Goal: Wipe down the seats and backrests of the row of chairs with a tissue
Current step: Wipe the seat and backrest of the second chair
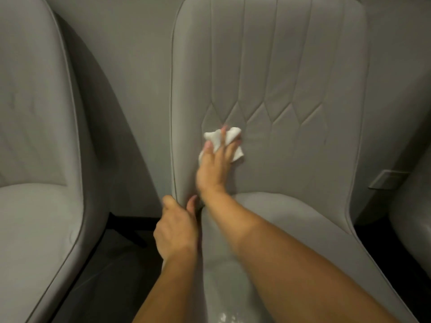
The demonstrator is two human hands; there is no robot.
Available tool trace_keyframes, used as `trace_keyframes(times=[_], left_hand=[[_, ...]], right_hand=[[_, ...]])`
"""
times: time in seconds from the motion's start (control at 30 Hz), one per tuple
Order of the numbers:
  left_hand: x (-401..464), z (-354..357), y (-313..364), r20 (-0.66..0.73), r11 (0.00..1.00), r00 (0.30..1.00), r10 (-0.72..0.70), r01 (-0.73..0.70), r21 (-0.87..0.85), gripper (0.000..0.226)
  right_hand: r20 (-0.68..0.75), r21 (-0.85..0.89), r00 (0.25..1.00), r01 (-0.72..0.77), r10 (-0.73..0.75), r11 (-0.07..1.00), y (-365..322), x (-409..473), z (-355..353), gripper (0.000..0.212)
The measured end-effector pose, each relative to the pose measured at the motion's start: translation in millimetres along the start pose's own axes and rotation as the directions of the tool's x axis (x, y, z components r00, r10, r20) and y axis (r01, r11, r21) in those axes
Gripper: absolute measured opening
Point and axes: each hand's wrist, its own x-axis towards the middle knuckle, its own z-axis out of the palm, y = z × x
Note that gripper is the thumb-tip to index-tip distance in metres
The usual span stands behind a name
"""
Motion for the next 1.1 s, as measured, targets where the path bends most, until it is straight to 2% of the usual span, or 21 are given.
trace_keyframes(times=[0.07, 0.13, 0.2, 0.27, 0.3, 0.33, 0.4, 0.43, 0.53, 0.63, 0.7, 0.8, 0.93, 1.0, 1.1], left_hand=[[1, 3, -3, 0.03, 1.0, 0.999, -0.011, 0.011, 0.001, 0.03], [1, 4, -6, 0.038, 1.0, 0.999, -0.002, 0.001, 0.024, 0.026], [1, 4, -7, 0.046, 1.0, 0.999, -0.006, 0.006, -0.003, 0.029], [0, 4, -6, 0.041, 0.999, 0.999, 0.003, -0.002, -0.041, 0.032], [0, 4, -5, 0.024, 0.999, 1.0, 0.015, -0.014, -0.05, 0.034], [0, 4, -5, -0.002, 0.998, 1.0, 0.029, -0.029, -0.052, 0.038], [0, 3, -5, -0.047, 0.998, 0.998, 0.051, -0.053, -0.032, 0.046], [0, 4, -5, -0.057, 0.998, 0.997, 0.058, -0.059, -0.022, 0.05], [1, 5, -6, -0.063, 0.998, 0.996, 0.057, -0.059, -0.031, 0.054], [0, 5, -4, -0.049, 0.997, 0.997, 0.053, -0.055, -0.044, 0.055], [-1, 3, -4, -0.041, 0.998, 0.998, 0.05, -0.052, -0.048, 0.056], [-2, 1, -4, -0.037, 0.997, 0.998, 0.049, -0.051, -0.052, 0.055], [-1, 2, -3, -0.049, 0.997, 0.998, 0.046, -0.049, -0.054, 0.055], [-1, 2, -4, -0.051, 0.998, 0.998, 0.048, -0.05, -0.045, 0.056], [0, 4, -5, -0.048, 0.997, 0.998, 0.038, -0.041, -0.059, 0.056]], right_hand=[[0.124, 0.04, 0.988, 0.087, -0.091, 0.995, -3, -28, 13, 0.057], [0.255, -0.036, 0.947, 0.213, -0.198, 0.976, 9, -43, 10, 0.056], [0.404, -0.168, 0.871, 0.371, -0.279, 0.913, 25, -47, -4, 0.057], [0.534, -0.273, 0.775, 0.538, -0.339, 0.798, 37, -43, -21, 0.058], [0.58, -0.315, 0.719, 0.632, -0.384, 0.708, 41, -36, -29, 0.058], [0.622, -0.354, 0.645, 0.738, -0.445, 0.574, 43, -25, -39, 0.059], [0.703, -0.423, 0.471, 0.879, -0.533, 0.218, 44, 10, -68, 0.061], [0.746, -0.453, 0.423, 0.889, -0.514, 0.075, 46, 33, -87, 0.061], [0.807, -0.532, 0.429, 0.827, -0.405, -0.183, 54, 92, -158, 0.063], [0.859, -0.499, 0.391, 0.779, -0.33, -0.379, 63, 117, -219, 0.062], [0.878, -0.477, 0.397, 0.773, -0.269, -0.419, 66, 121, -245, 0.061], [0.868, -0.496, 0.437, 0.761, -0.235, -0.418, 65, 111, -264, 0.057], [0.813, -0.582, 0.535, 0.755, -0.229, -0.302, 60, 91, -262, 0.048], [0.801, -0.596, 0.552, 0.77, -0.231, -0.226, 58, 81, -264, 0.049], [0.811, -0.585, 0.563, 0.791, -0.159, -0.182, 60, 64, -279, 0.051]])
